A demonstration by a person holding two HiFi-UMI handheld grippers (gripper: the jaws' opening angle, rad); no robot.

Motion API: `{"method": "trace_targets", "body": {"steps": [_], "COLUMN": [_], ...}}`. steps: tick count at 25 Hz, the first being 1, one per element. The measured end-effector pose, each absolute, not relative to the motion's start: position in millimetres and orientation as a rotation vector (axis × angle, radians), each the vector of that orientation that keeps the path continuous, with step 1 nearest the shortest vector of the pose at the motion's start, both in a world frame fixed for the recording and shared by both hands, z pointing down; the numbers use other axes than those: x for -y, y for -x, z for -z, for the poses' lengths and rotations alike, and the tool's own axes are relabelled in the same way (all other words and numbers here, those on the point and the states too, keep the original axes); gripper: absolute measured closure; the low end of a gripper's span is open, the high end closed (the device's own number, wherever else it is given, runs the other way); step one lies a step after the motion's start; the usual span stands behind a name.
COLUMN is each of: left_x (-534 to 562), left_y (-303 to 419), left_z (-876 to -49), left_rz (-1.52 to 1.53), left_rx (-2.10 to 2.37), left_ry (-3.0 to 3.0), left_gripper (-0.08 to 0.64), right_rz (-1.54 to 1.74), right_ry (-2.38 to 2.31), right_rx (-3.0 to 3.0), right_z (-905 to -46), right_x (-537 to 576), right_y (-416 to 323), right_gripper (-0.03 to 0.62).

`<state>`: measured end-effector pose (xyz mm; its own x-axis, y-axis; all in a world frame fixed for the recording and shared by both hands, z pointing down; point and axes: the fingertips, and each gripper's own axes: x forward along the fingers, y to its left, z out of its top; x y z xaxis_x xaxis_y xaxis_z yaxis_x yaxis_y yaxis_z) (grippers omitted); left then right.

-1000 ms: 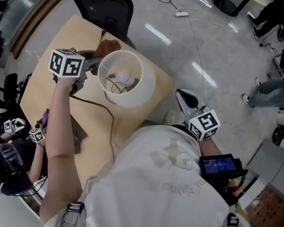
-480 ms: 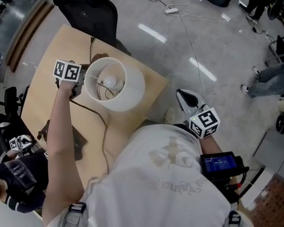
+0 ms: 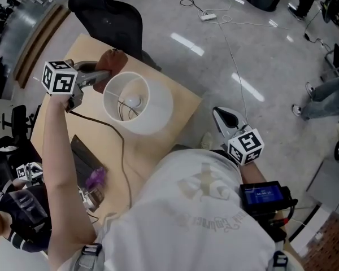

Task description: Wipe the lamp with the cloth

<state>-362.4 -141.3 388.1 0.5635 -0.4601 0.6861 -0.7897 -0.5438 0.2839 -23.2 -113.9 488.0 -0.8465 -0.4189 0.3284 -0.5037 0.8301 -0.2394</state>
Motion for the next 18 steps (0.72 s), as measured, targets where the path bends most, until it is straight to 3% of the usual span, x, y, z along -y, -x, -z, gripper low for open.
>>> {"method": "trace_targets", "body": {"steps": [6,18], "left_x": [151.1,169.0], "left_y": [329.5,318.5], "left_z": [-343.9,-437.1], "left_rz": [-0.867,-1.08], "left_rx": [0.783,0.483], "left_ry": [-2.295,-2.117], "left_gripper": [0.442,0.436], "right_rz": [-0.458,-0.517], "right_ry": [-0.695,-0.853], "right_rx": [2.761,2.704], "right_z": [-486.3,-507.1], "right_x": [113.5,124.1], "right_y": [26.7,-11.2], "right_gripper": [0.578,0.578]}}
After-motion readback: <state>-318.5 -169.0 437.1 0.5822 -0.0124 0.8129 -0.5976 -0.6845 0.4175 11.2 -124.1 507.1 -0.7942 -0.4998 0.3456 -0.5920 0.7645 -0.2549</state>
